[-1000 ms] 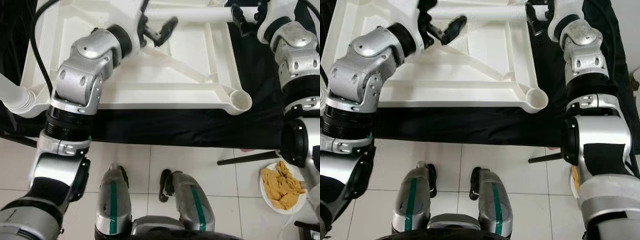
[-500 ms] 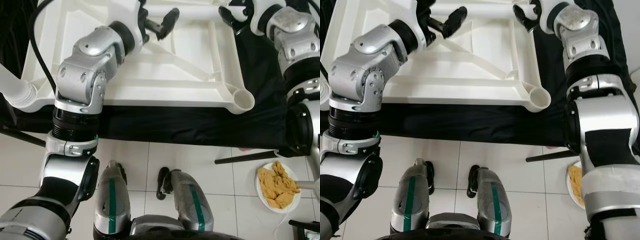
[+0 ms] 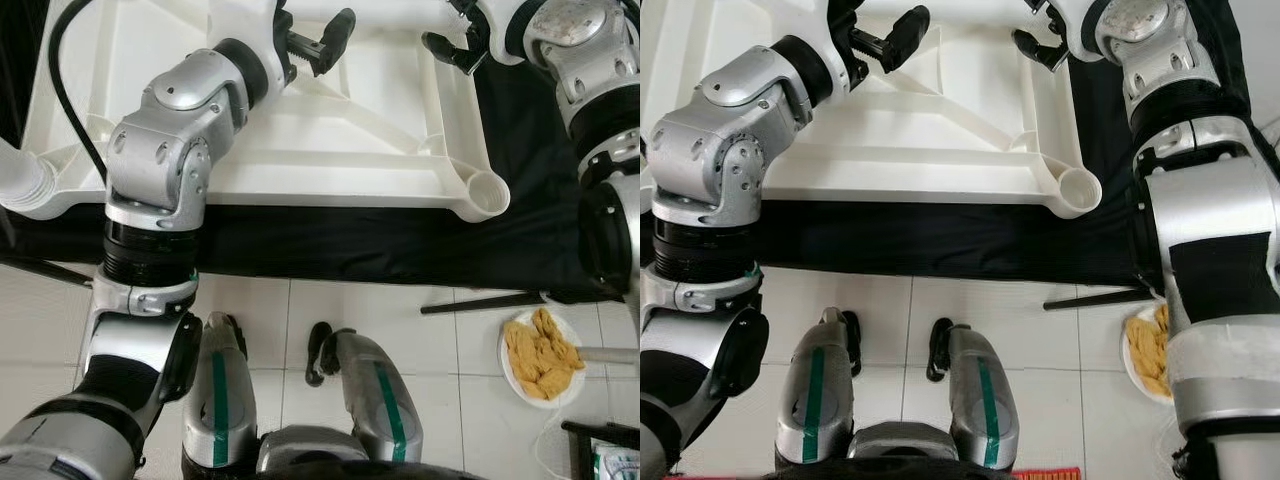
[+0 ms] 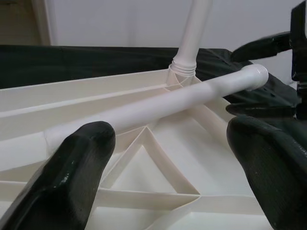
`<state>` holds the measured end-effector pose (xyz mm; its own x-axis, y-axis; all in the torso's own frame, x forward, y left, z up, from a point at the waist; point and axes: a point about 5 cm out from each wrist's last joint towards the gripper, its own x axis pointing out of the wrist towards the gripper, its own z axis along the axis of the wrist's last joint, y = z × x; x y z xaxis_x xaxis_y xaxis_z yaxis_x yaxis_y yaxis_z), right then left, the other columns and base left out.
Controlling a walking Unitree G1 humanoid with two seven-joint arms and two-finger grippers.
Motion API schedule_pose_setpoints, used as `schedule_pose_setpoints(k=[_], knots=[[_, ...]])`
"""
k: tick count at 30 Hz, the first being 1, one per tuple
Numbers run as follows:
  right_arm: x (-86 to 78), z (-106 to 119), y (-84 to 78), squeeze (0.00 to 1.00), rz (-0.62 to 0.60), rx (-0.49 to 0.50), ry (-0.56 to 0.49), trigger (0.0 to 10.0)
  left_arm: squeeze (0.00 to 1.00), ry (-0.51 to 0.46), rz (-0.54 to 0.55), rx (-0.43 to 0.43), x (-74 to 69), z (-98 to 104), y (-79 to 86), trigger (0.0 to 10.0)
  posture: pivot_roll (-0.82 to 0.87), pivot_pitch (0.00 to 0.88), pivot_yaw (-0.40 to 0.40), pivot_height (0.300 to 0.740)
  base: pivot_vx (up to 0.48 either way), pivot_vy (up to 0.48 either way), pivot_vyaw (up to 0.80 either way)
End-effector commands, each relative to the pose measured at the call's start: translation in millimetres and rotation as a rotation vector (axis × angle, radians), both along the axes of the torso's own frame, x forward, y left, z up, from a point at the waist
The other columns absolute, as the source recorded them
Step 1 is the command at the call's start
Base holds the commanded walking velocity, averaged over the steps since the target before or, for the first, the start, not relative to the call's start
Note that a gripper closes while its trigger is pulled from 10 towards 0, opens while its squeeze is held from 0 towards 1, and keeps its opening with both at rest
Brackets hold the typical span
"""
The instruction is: Building children table
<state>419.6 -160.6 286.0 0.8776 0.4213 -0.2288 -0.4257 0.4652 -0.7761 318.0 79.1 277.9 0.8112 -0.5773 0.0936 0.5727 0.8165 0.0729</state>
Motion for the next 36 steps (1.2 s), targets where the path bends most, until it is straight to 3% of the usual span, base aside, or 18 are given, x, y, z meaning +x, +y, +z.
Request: schedule_pose_setpoints(k=[1, 12, 20, 27, 29, 36], knots=[[-0.1, -2.8, -5.8, 0.0, -0.018, -0.031, 0.016, 10.0, 0.0, 0.001, 0.034, 0.0, -2.1, 1.1, -2.0, 10.0, 0.15, 0.253, -0.164, 0.74, 0.0, 0.0, 0.0], [1.7, -3.6, 1.1, 0.0, -0.022, -0.078, -0.004, 10.0, 0.0, -0.002, 0.065, 0.006, -7.8, 5.3, 4.7, 10.0, 0.16, 0.316, -0.173, 0.74, 0.0, 0.0, 0.0], [3.7, 10.3, 8.8, 0.0, -0.033, -0.088, -0.103, 10.0, 0.0, -0.04, 0.067, 0.006, -20.4, 18.5, 5.5, 10.0, 0.19, 0.355, -0.181, 0.74, 0.0, 0.0, 0.0], [3.5, 23.4, 12.8, 0.0, -0.019, -0.064, -0.145, 10.0, 0.0, -0.116, 0.009, -0.012, -32.2, 38.8, 5.5, 10.0, 0.21, 0.366, -0.185, 0.74, 0.0, 0.0, 0.0], [4.0, 25.5, 13.5, 0.0, -0.031, -0.071, -0.158, 10.0, 0.0, -0.203, -0.084, 0.005, -49.9, 54.5, 2.1, 10.0, 0.23, 0.379, -0.186, 0.74, 0.0, 0.0, 0.0], [5.2, 25.7, 16.2, 0.0, -0.052, -0.109, -0.19, 10.0, 0.0, -0.231, -0.122, 0.019, -60.9, 61.5, -0.1, 10.0, 0.26, 0.405, -0.19, 0.74, 0.0, 0.0, 0.0]])
